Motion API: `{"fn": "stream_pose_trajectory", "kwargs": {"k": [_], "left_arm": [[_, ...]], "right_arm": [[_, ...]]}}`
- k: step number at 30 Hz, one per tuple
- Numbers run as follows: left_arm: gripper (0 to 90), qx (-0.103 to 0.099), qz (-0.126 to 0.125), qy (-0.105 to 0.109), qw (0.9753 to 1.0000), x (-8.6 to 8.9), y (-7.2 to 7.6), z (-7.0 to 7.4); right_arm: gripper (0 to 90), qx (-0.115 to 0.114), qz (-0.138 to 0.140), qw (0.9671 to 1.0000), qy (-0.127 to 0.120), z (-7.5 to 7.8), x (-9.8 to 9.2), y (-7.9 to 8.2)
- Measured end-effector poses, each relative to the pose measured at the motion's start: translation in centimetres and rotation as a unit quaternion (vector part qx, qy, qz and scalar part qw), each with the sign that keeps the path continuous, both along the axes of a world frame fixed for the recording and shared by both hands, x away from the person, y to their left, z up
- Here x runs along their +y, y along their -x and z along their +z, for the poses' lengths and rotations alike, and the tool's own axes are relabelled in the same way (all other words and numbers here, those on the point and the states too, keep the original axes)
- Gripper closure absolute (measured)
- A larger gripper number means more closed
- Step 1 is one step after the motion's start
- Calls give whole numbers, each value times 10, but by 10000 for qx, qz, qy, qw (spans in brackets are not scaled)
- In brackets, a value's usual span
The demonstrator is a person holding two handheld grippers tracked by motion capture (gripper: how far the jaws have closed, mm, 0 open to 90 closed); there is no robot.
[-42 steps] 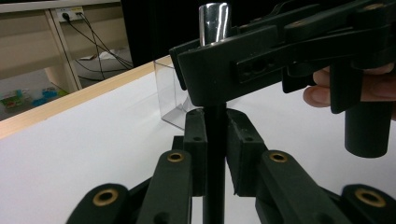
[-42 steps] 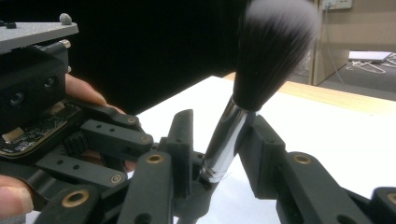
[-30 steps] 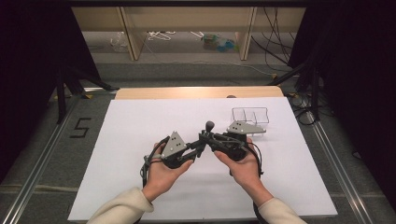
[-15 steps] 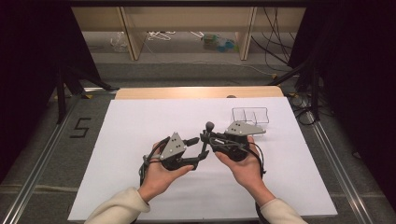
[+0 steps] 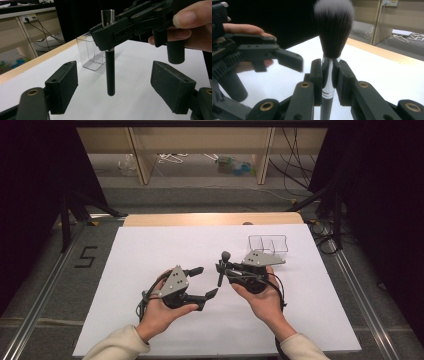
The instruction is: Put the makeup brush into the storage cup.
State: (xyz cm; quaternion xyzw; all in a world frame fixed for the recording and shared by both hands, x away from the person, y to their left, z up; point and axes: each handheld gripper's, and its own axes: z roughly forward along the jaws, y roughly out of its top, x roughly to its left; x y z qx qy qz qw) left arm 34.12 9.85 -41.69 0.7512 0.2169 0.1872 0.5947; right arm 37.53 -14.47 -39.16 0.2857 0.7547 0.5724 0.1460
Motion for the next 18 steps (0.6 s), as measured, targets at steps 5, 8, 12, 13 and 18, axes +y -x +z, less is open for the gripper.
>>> {"fn": "stream_pose_trajectory", "kwargs": {"k": [5, 8, 12, 13, 18], "left_arm": [[207, -19, 30, 83, 10000, 14, 5, -1], [203, -23, 96, 86, 9999, 21, 8, -1], [202, -60, 147, 124, 9998, 29, 12, 0], [202, -67, 166, 127, 9998, 31, 14, 0], [202, -78, 241, 142, 9996, 39, 19, -2]], "right_arm": [[780, -32, -19, 10000, 24, 2, -2, 1], [779, -37, -24, 10000, 26, 2, -4, 0], [779, -38, -59, 10000, 59, 3, -5, 1], [779, -32, -61, 9999, 93, 3, -6, 1], [779, -63, -69, 9999, 84, 3, -7, 2]]}}
